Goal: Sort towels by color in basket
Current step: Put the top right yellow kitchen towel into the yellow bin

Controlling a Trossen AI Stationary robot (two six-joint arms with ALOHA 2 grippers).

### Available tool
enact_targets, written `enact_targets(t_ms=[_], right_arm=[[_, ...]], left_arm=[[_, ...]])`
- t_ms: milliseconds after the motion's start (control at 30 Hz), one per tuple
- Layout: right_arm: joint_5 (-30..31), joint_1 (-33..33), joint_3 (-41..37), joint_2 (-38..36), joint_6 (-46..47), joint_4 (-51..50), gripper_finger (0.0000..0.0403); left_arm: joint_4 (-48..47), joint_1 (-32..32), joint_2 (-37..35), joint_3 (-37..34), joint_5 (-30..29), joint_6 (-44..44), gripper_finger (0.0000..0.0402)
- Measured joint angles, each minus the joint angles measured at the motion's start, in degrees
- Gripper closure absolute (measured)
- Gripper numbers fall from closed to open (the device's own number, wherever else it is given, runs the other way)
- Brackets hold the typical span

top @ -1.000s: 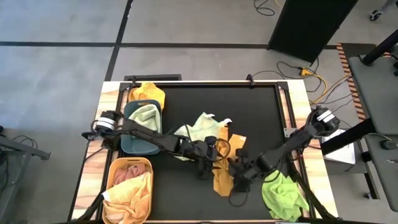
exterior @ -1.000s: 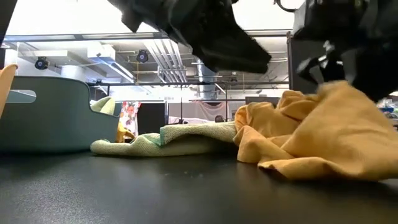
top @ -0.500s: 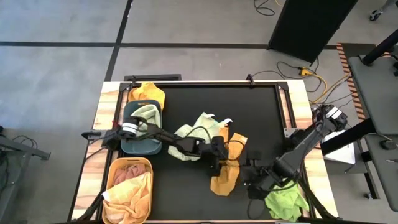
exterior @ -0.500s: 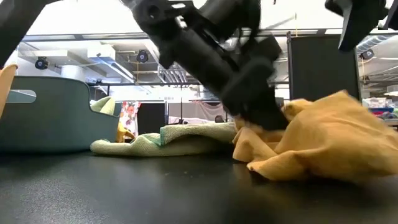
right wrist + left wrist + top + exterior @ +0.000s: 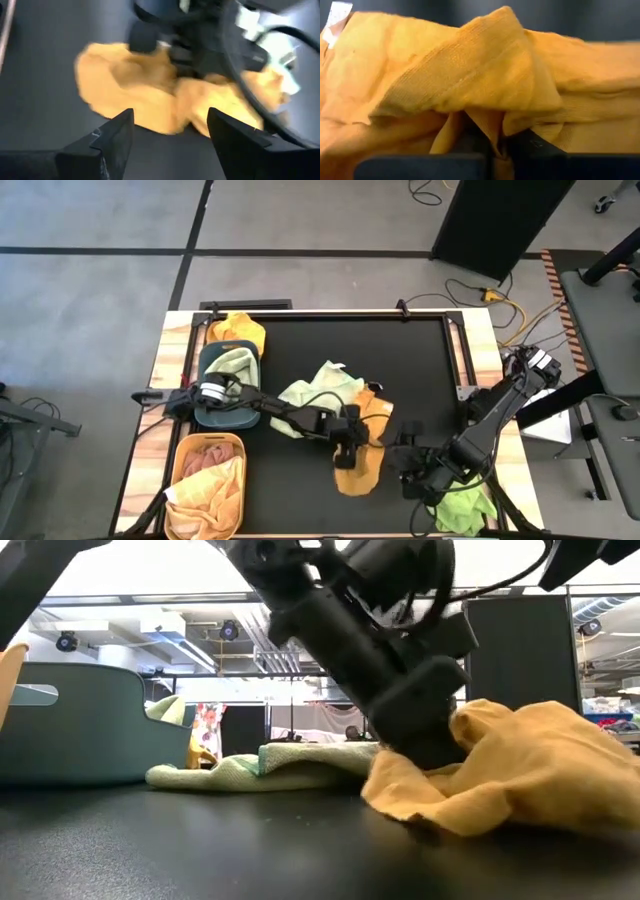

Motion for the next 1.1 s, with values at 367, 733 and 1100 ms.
enact_targets(t_ms=[367,733,1100], right_arm=[[7.5,0.1,-0.1,-0.1,6.1,-8.6,0.0178],[7.9,0.0,-3.0,-0.1,10.5,-10.0,0.0172],[10.8,-0.1,-6.1,-0.1,16.1,-9.7,0.018]], left_arm=[[-9.5,-11.4,-21.7,-1.2,-9.2,5.9,0.0398],[-34.3,-31.2,-47.6,-6.2,-24.5,-15.0,0.04],[-46.7,-59.9,-55.8,-7.5,-33.1,-58.4,0.04]])
